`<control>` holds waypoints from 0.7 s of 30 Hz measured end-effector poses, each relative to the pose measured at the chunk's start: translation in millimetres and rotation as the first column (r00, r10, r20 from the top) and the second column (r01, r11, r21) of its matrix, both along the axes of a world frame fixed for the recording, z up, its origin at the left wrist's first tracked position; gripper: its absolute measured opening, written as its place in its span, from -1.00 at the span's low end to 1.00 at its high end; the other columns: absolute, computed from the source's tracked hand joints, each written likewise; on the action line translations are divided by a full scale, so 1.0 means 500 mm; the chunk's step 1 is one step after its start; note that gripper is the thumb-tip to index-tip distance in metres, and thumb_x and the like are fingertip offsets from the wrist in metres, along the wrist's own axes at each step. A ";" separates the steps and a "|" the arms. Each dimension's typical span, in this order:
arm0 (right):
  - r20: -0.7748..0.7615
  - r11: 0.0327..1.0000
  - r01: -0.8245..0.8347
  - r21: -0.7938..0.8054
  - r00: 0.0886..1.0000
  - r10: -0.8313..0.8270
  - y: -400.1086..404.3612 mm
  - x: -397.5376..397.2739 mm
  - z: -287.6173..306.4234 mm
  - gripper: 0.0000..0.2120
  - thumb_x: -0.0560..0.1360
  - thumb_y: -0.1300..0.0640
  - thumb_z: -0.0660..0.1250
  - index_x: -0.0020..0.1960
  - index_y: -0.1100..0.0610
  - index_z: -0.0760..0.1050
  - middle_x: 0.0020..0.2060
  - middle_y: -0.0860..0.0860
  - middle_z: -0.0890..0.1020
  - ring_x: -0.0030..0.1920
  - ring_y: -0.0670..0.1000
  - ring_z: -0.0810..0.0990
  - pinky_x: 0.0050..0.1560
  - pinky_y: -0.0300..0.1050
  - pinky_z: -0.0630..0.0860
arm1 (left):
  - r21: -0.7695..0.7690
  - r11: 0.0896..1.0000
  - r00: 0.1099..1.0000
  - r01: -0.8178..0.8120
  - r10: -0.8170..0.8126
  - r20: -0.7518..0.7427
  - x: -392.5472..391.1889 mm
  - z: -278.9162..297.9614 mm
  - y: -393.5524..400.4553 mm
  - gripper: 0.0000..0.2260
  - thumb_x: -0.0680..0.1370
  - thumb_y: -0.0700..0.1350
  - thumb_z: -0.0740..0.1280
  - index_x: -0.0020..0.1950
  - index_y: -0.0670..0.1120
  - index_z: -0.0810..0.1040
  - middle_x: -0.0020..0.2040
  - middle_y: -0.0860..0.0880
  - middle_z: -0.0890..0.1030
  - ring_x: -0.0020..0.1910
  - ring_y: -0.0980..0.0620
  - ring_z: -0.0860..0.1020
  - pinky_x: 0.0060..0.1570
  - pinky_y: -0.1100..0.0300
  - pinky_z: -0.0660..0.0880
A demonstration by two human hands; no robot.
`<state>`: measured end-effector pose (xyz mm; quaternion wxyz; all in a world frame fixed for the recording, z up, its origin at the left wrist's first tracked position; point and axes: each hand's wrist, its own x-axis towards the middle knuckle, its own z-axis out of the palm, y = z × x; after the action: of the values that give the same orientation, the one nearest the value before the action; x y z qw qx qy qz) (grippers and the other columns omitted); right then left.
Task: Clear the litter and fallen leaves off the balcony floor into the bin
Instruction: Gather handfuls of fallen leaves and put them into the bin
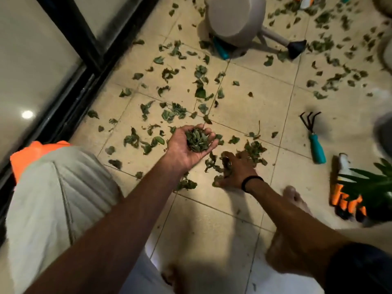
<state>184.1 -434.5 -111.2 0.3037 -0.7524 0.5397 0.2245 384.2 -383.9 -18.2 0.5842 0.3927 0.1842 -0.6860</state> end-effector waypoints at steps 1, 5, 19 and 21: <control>-0.013 0.998 -0.035 -0.045 0.999 0.035 0.011 0.002 -0.016 0.08 0.19 -0.34 0.58 0.57 -0.20 0.13 0.51 0.17 0.13 0.51 0.34 0.15 0.39 0.24 0.39 | -0.007 1.000 1.000 -0.016 0.016 0.001 -0.001 0.002 -0.006 -0.74 0.64 -0.12 0.11 -0.08 -0.13 0.56 -0.12 -0.16 0.62 -0.07 -0.12 0.63 0.15 -0.07 0.60; 0.088 0.978 -0.073 -0.198 0.992 0.092 0.034 0.007 -0.046 -0.29 0.40 -0.05 0.55 0.48 -0.08 0.36 0.37 0.17 0.25 0.34 0.33 0.29 0.26 0.18 0.50 | -0.056 0.998 1.000 -0.012 0.013 0.015 -0.009 0.018 -0.019 -0.73 0.66 -0.10 0.13 -0.07 -0.14 0.58 -0.09 -0.16 0.63 -0.04 -0.13 0.63 0.20 -0.09 0.58; 0.490 0.801 0.572 0.176 0.655 -0.575 -0.028 0.047 0.067 -0.90 0.44 0.24 0.56 -0.06 0.20 0.70 -0.19 0.06 0.73 -0.17 0.02 0.69 -0.13 -0.15 0.66 | 0.020 0.998 0.995 -0.060 0.058 0.085 -0.001 0.034 -0.015 -0.74 0.63 -0.05 0.16 0.01 -0.12 0.62 0.03 -0.17 0.65 0.04 -0.14 0.59 0.29 -0.08 0.50; 0.547 0.774 0.552 0.310 0.562 -0.620 -0.060 0.066 0.162 -0.84 0.43 0.25 0.56 -0.01 0.23 0.68 -0.16 0.13 0.74 -0.22 0.03 0.70 -0.17 -0.18 0.67 | 0.014 0.998 0.993 -0.068 0.067 0.097 -0.008 0.039 -0.022 -0.74 0.63 -0.04 0.17 0.07 -0.11 0.62 0.05 -0.17 0.65 0.04 -0.15 0.59 0.29 -0.06 0.50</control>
<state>217.1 -464.4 -30.1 0.5593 -0.5429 0.6142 -0.1228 380.2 -394.9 1.3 0.6118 0.4237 0.1750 -0.6446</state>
